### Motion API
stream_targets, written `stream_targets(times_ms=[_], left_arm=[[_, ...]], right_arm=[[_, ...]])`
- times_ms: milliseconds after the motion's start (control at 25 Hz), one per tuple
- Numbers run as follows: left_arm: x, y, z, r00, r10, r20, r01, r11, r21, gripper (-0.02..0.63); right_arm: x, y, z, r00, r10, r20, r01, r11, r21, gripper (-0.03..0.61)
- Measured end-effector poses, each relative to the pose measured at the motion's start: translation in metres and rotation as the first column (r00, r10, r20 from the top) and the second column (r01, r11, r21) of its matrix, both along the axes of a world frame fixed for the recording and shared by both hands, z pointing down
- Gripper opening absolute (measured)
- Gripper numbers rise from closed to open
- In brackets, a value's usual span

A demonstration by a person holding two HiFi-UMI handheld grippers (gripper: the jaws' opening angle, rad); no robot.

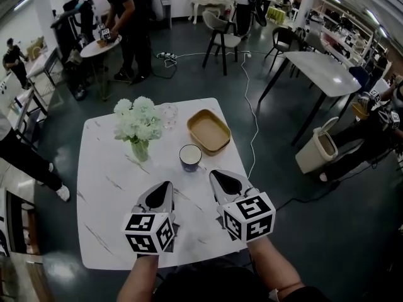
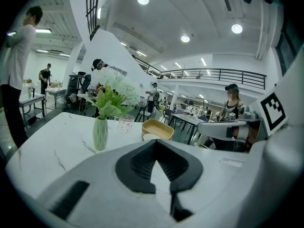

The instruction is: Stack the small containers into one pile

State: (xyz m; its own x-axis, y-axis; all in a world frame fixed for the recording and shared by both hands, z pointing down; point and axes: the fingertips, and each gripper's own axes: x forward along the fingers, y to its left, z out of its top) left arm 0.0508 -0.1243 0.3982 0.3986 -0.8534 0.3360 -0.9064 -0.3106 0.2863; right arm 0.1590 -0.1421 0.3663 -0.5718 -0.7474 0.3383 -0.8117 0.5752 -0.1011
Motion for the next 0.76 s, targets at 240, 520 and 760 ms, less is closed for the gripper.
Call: stream_targets(times_ms=[240, 520, 760], left_arm=[[0.005, 0.003, 0.002, 1.000, 0.008, 0.007, -0.008, 1.000, -0.005, -0.005], [0.010, 0.004, 0.004, 1.000, 0.017, 0.009, -0.017, 1.000, -0.007, -0.005], [0.012, 0.009, 0.002, 1.000, 0.015, 0.006, -0.015, 1.000, -0.010, -0.005]], right_arm=[[0.002, 0.006, 0.010, 1.000, -0.013, -0.008, 0.012, 0.999, -0.039, 0.000], [0.006, 0.009, 0.014, 1.000, -0.010, -0.009, 0.009, 0.999, -0.043, 0.000], [0.011, 0.014, 0.012, 1.000, -0.008, -0.011, 0.007, 0.999, -0.048, 0.000]])
